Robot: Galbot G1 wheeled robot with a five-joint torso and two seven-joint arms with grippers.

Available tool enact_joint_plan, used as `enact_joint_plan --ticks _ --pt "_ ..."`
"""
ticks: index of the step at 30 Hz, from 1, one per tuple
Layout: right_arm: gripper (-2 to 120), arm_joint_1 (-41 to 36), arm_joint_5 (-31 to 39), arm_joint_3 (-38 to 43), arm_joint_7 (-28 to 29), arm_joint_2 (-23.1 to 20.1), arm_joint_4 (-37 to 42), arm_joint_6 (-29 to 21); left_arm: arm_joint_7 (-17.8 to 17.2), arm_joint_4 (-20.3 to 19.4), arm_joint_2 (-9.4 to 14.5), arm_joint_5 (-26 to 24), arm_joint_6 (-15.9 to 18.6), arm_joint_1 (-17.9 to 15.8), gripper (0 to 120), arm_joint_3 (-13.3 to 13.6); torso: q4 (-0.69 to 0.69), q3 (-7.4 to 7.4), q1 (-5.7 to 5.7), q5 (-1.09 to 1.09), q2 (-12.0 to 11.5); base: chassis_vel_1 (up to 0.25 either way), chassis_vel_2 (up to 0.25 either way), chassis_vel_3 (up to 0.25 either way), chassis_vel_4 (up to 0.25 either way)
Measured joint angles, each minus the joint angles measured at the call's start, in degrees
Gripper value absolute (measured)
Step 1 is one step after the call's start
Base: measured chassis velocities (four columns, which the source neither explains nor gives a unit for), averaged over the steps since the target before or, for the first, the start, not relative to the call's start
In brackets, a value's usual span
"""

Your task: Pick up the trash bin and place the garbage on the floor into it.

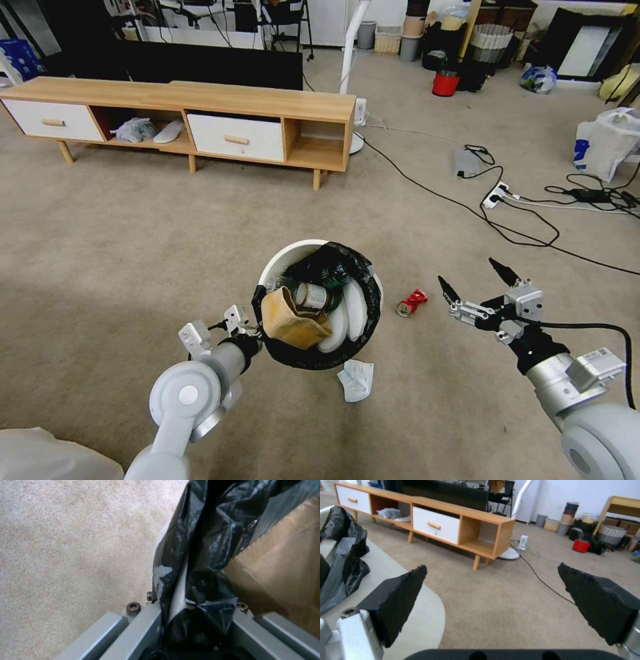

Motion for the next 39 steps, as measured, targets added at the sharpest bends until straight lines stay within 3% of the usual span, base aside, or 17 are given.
enact_joint_plan --ticks 26,32,39 --pt "100 1.4 1.6 -0.5 -1.0 -0.7 -0.9 0.1 0.3 0.8 -0.8 0.5 -0.1 -0.1 0 -0.3 -0.01 -0.01 -0.01 0.0 0.0 -0.009 0.009 0.009 -0.008" --pt "100 2.0 0.8 -2.8 -1.0 -0.9 -2.0 2.0 0.3 1.0 -0.8 0.5 -0.1 -0.6 0 -1.0 -0.01 0.0 0.0 0.0 0.0 -0.098 0.087 0.09 -0.094" --pt "100 2.7 1.0 -8.4 -1.2 -4.7 -4.4 1.5 0.3 1.6 -2.0 0.4 -0.2 -1.5 0 -2.4 -0.02 0.0 -0.01 -0.01 0.0 -0.008 0.022 0.023 -0.006"
